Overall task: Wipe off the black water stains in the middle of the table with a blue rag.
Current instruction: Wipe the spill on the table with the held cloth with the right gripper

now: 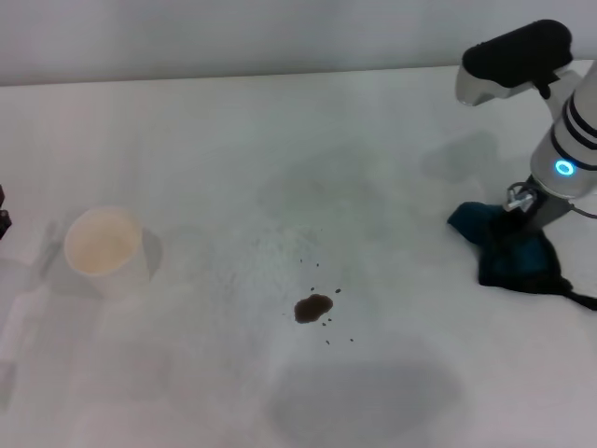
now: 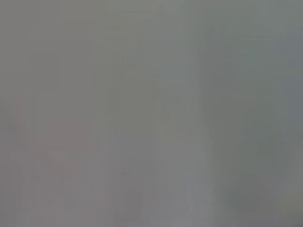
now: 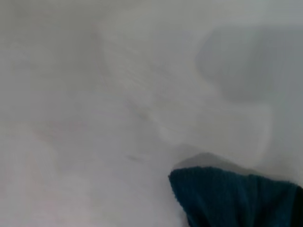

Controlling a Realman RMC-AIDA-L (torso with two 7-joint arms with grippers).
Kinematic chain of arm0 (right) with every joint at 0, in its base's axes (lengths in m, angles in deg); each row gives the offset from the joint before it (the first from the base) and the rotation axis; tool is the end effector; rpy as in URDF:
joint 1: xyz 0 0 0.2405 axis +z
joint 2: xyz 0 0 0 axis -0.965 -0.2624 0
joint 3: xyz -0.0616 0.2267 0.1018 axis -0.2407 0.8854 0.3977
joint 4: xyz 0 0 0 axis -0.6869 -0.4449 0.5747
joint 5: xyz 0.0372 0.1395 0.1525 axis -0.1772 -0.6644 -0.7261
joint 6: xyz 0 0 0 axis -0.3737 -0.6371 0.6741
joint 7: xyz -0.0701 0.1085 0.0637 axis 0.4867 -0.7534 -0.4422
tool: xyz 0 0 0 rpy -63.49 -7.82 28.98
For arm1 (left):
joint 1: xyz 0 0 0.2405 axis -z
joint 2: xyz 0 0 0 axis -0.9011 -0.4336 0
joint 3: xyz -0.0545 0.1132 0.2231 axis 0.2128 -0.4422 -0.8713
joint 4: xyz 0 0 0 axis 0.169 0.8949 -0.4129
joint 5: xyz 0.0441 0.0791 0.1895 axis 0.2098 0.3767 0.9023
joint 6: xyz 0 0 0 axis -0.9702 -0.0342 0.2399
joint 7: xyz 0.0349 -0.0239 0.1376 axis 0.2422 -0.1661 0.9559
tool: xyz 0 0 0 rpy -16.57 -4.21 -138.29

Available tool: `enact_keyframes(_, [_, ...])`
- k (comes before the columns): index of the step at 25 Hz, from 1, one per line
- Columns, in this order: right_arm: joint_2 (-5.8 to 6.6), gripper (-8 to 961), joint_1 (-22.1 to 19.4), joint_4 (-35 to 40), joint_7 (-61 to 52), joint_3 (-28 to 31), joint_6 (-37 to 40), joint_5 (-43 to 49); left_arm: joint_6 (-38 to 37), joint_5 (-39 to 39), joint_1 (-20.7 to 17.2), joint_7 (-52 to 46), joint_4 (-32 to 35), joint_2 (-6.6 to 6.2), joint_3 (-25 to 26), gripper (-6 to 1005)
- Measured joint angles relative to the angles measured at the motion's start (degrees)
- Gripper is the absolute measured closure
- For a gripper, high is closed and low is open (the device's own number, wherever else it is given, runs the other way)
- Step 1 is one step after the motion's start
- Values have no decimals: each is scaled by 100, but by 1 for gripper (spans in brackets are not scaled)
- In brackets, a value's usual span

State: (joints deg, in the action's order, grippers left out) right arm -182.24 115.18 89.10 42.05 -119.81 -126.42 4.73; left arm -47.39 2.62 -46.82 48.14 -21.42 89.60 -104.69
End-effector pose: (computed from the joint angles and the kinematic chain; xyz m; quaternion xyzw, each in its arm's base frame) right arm 0.2583 0.3700 0.0032 -0.7581 0.5204 -0.2932 0.2619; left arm -0.3572 0.2651 -0.0121 -0.7319 -0.1497 -0.2442 0.6183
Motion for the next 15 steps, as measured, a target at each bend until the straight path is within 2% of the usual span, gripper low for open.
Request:
enact_keyframes(5, [-11, 819, 34, 239, 75, -404, 5, -531, 26, -54, 0, 0, 0, 7, 0, 123])
enact_keyframes(13, [-32, 821, 245, 469, 78, -1699, 385, -1569, 263, -82, 23, -2, 42, 24, 0, 122])
enact_keyframes(14, [-36, 821, 310, 441, 78, -2076, 539, -1819, 300, -82, 19, -2, 49, 25, 0, 122])
enact_keyframes(15, [-36, 822, 310, 441, 78, -2076, 539, -1819, 319, -82, 17, -2, 52, 28, 0, 122])
